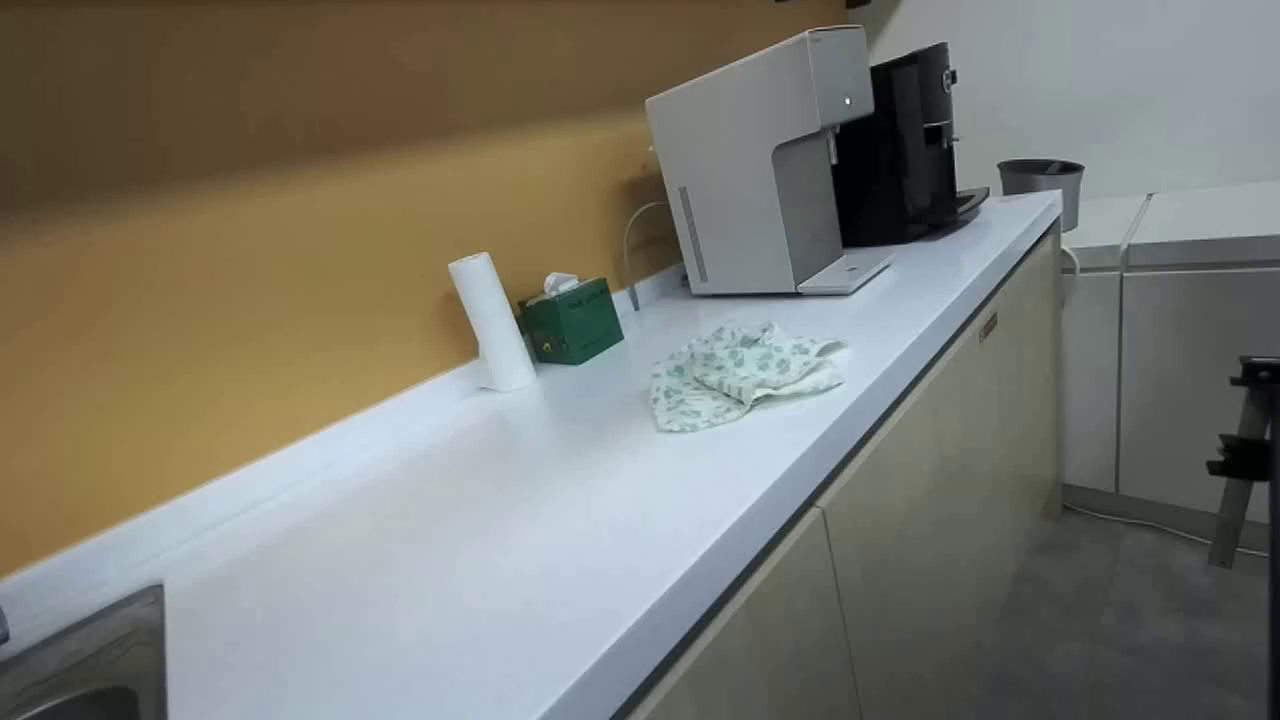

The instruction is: Use the white towel to wipe the countertop

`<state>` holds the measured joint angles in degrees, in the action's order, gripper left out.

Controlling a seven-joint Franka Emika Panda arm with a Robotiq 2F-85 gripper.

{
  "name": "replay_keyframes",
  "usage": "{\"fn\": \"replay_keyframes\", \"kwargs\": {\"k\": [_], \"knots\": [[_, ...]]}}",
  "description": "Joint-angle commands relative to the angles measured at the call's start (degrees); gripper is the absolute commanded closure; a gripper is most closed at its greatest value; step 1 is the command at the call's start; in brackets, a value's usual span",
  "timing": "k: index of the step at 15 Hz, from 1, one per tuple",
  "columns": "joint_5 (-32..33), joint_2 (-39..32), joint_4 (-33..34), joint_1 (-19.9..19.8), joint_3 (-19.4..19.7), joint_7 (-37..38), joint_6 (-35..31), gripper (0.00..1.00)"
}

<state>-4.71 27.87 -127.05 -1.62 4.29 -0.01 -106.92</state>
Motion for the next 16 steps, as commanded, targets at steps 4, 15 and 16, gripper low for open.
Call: {"fn": "replay_keyframes", "kwargs": {"k": [4, 15, 16], "knots": [[-0.17, -0.07, 0.15, -0.41, -0.31, -0.17, 0.02, 0.00], [2.29, -2.98, 0.12, -0.59, -1.98, 0.93, -4.91, 0.00], [3.26, -4.24, 0.20, -0.69, -2.48, 1.22, -6.35, 0.00]]}}
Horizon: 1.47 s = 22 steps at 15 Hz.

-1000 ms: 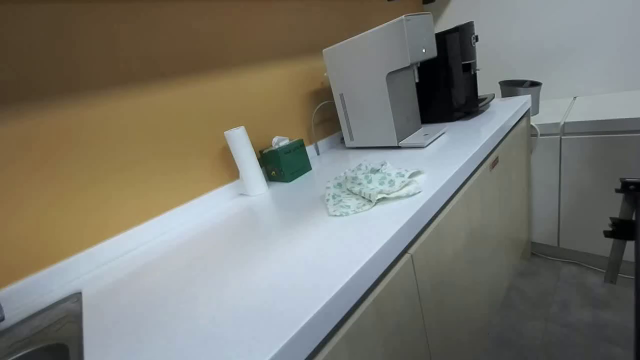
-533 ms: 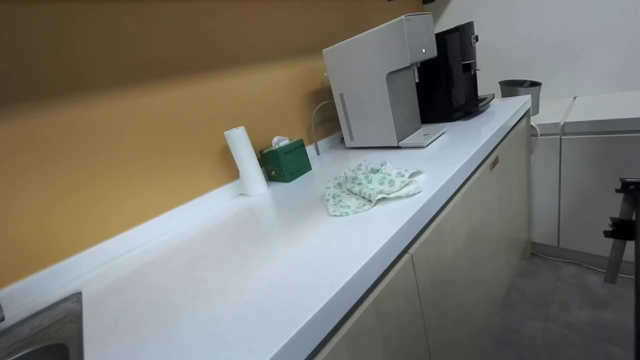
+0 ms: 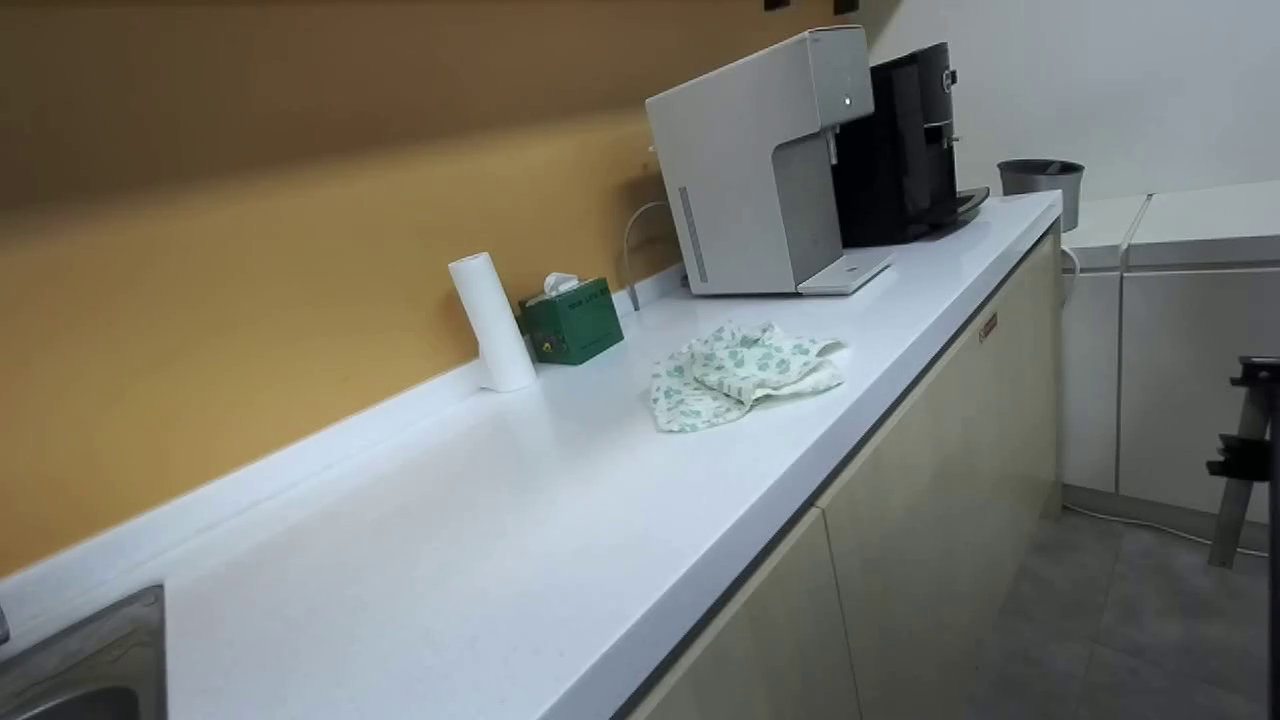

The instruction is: Use the white towel to wipe the countertop

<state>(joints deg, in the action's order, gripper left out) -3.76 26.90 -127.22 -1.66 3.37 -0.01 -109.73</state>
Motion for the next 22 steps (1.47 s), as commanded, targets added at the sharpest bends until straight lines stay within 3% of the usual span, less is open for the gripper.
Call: {"fn": "replay_keyframes", "kwargs": {"k": [1, 4, 8, 18, 22], "knots": [[3.40, -4.86, 0.42, -0.64, -2.04, 1.43, -5.28, 0.00], [7.90, -10.78, 0.66, -0.63, -3.65, 2.53, -10.83, 0.00], [11.76, -20.03, 2.57, -0.08, -4.63, 4.39, -13.01, 0.00], [1.54, -39.66, 8.10, 0.49, -4.13, 1.90, -23.08, 0.00], [0.95, -44.96, 10.34, 0.63, -3.93, 2.60, -29.53, 0.00]]}}
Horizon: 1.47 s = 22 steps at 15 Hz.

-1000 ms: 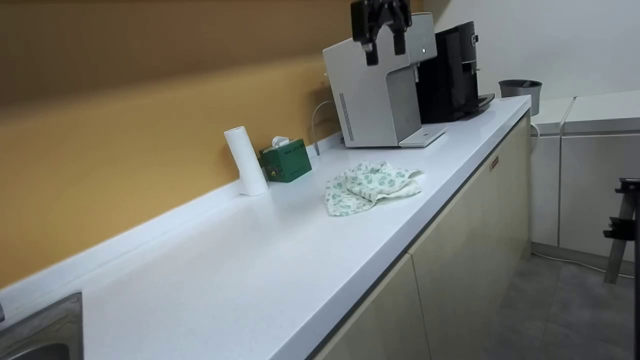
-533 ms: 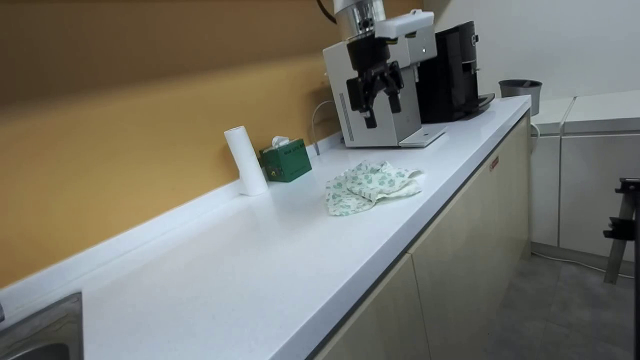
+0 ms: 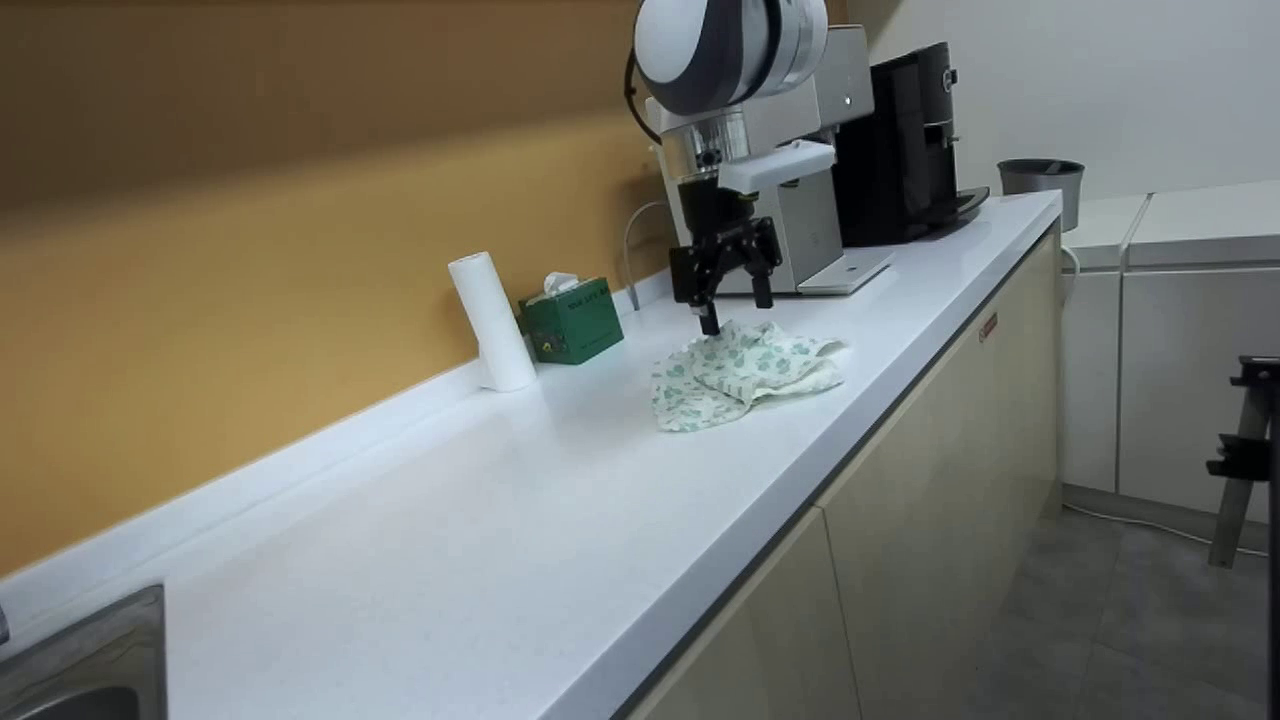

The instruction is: Use the white towel to wipe the countertop

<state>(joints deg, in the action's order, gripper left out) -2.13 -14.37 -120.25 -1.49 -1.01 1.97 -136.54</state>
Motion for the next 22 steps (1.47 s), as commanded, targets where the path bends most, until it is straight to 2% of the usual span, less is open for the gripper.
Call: {"fn": "replay_keyframes", "kwargs": {"k": [1, 8, 9, 11, 14, 20, 21, 22], "knots": [[-0.52, -4.73, 3.88, 0.54, 0.52, 0.81, -4.58, 0.00], [1.34, -9.71, 6.27, 1.09, 1.91, 1.72, -12.58, 0.02], [1.57, -10.09, 6.41, 1.18, 2.16, 1.66, -12.95, 0.26], [2.45, -10.65, 6.69, 1.54, 2.85, 1.93, -13.36, 0.28], [3.72, -11.09, 6.72, 2.04, 3.91, 2.37, -13.38, 0.52], [5.14, -10.96, 6.02, 1.69, 5.62, 2.53, -12.03, 0.92], [5.30, -10.98, 6.06, 1.52, 6.09, 2.76, -11.80, 0.98], [5.05, -10.92, 6.17, 1.13, 6.36, 2.68, -11.07, 1.00]]}}
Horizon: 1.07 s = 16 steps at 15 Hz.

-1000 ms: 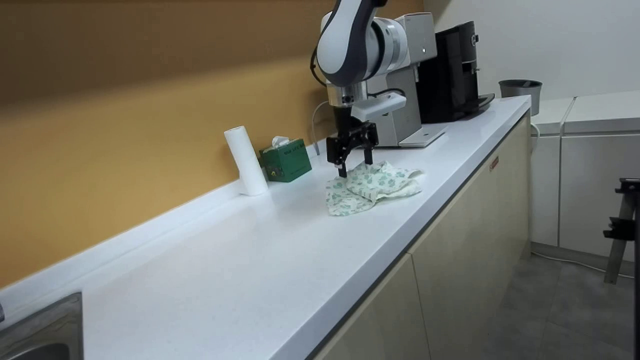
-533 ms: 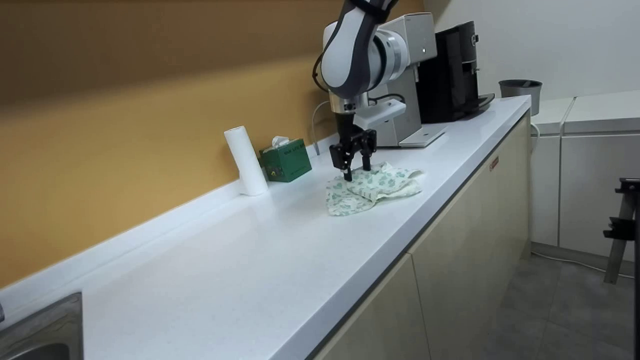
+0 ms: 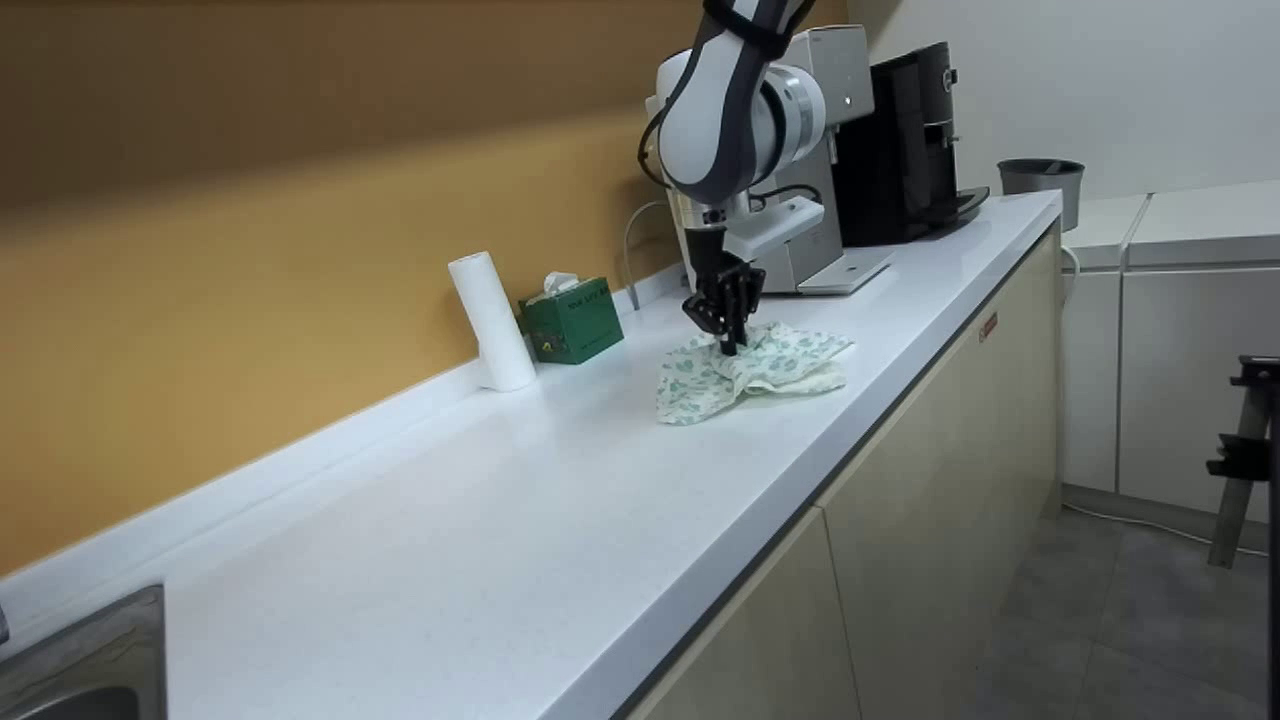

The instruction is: Use the white towel to wipe the countertop

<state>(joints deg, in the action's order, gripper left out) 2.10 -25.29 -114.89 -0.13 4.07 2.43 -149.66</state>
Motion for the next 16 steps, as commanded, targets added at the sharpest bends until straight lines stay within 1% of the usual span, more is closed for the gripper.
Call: {"fn": "replay_keyframes", "kwargs": {"k": [1, 4, 9, 12, 14, 16], "knots": [[-0.01, 0.43, 0.81, -0.98, 1.16, 1.57, 3.69, 1.00], [-1.17, 2.28, 0.23, -2.59, 0.93, 0.18, 7.86, 0.99], [-0.03, 3.64, 0.19, -4.26, 4.04, 2.68, 12.15, 0.99], [0.96, 3.92, -0.41, -4.28, 5.68, 5.10, 13.78, 0.99], [1.02, 3.48, -0.51, -4.14, 5.67, 5.78, 15.15, 0.99], [0.93, 2.13, 0.14, -3.50, 5.23, 7.81, 15.14, 0.99]]}}
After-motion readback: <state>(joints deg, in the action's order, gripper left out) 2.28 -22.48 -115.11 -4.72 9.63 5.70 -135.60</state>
